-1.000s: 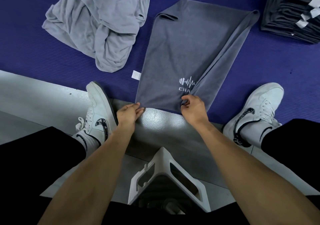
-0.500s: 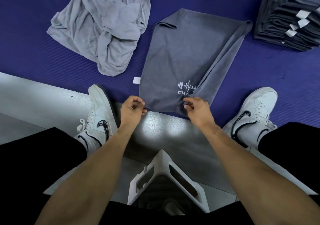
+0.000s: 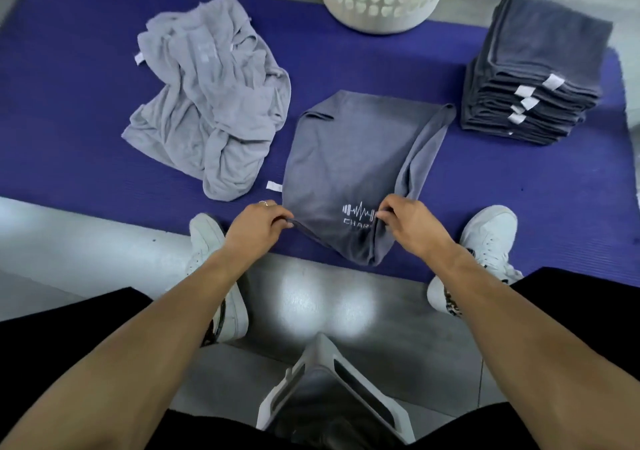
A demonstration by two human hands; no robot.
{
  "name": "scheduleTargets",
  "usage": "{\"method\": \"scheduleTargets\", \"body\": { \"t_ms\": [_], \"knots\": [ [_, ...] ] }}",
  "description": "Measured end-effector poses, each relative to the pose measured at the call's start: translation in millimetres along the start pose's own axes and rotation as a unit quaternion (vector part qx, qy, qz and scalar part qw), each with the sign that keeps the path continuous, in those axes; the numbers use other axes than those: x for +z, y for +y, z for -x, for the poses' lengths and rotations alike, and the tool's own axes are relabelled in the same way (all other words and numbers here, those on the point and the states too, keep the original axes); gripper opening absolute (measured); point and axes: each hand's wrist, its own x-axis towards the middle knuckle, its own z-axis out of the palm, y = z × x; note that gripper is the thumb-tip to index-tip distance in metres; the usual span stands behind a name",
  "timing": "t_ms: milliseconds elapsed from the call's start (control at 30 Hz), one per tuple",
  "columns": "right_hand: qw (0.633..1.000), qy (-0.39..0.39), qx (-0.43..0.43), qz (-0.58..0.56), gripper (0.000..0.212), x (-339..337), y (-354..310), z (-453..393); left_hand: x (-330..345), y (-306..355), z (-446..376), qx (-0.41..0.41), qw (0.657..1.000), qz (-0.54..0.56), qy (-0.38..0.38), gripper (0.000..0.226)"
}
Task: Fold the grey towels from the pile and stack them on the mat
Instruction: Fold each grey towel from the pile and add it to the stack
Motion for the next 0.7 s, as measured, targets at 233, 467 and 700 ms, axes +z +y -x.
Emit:
{"method": "scheduleTargets", "body": {
  "t_ms": [233, 467, 700],
  "knots": [
    [0.999, 0.015, -0.024, 0.027, 0.021, -59, -18, 22, -42, 37, -14, 0.052, 0.994, 0.026, 0.094, 0.005],
    [0.978, 0.203, -0.021, 0.050, 0.020, -132, -46, 52, -108, 112, -22, 0.025, 0.969, 0.174, 0.174, 0.013],
    [0.927, 0.344, -0.049, -0.140, 0.013, -215, -103, 87, -182, 190, -9, 0.066, 0.906, 0.307, 0.284, 0.005]
  ]
}}
